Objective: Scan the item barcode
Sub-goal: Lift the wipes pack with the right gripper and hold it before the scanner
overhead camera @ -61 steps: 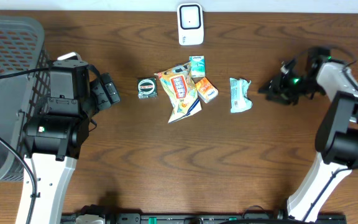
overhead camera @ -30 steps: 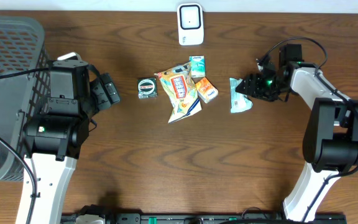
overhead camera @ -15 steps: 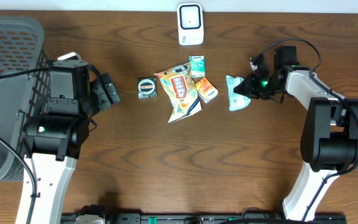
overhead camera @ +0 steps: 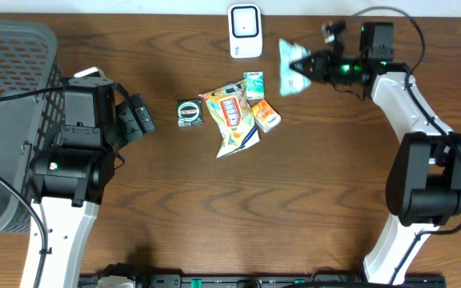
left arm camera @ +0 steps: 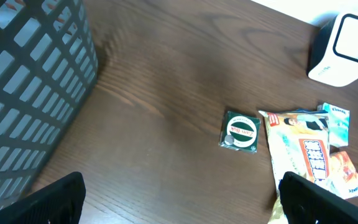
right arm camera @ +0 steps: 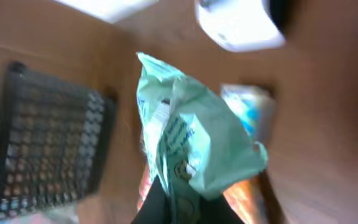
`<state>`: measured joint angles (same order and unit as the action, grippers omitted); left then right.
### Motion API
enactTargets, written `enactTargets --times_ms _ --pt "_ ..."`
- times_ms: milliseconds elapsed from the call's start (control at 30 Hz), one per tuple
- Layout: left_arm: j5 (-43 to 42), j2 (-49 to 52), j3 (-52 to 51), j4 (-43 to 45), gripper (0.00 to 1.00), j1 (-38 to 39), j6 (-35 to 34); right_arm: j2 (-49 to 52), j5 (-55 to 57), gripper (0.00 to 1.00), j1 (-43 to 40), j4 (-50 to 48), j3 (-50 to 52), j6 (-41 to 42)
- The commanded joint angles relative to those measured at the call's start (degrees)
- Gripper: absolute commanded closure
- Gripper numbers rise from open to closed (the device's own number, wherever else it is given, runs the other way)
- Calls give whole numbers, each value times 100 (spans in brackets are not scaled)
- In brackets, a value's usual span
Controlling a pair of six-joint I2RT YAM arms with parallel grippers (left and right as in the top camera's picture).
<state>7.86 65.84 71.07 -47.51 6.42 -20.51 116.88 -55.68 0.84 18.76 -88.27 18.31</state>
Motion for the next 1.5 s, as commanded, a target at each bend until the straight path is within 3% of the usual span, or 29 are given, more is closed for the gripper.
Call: enactTargets --times_ms 0,200,367,500,767,1133,1467 --pt "35 -26 13 -4 3 -24 76 -339 -684 99 459 -1176 -140 1244" --pt "35 -26 13 -4 2 -24 76 -339 -719 99 955 -2728 -140 2522" --pt "35 -26 13 -4 2 -24 76 -339 -367 99 1202 -2828 -140 3038" --pt "35 -26 13 -4 2 -24 76 -339 -127 99 1233 -2599 -138 3056" --pt "35 -26 13 -4 2 -24 76 -339 1303 99 1235 -1239 -138 2889" --pt "35 -26 13 -4 2 -24 76 -341 2061 99 1246 -905 -140 2343" --pt "35 -26 13 -4 2 -24 76 -415 1926 98 1412 -1172 -142 1561"
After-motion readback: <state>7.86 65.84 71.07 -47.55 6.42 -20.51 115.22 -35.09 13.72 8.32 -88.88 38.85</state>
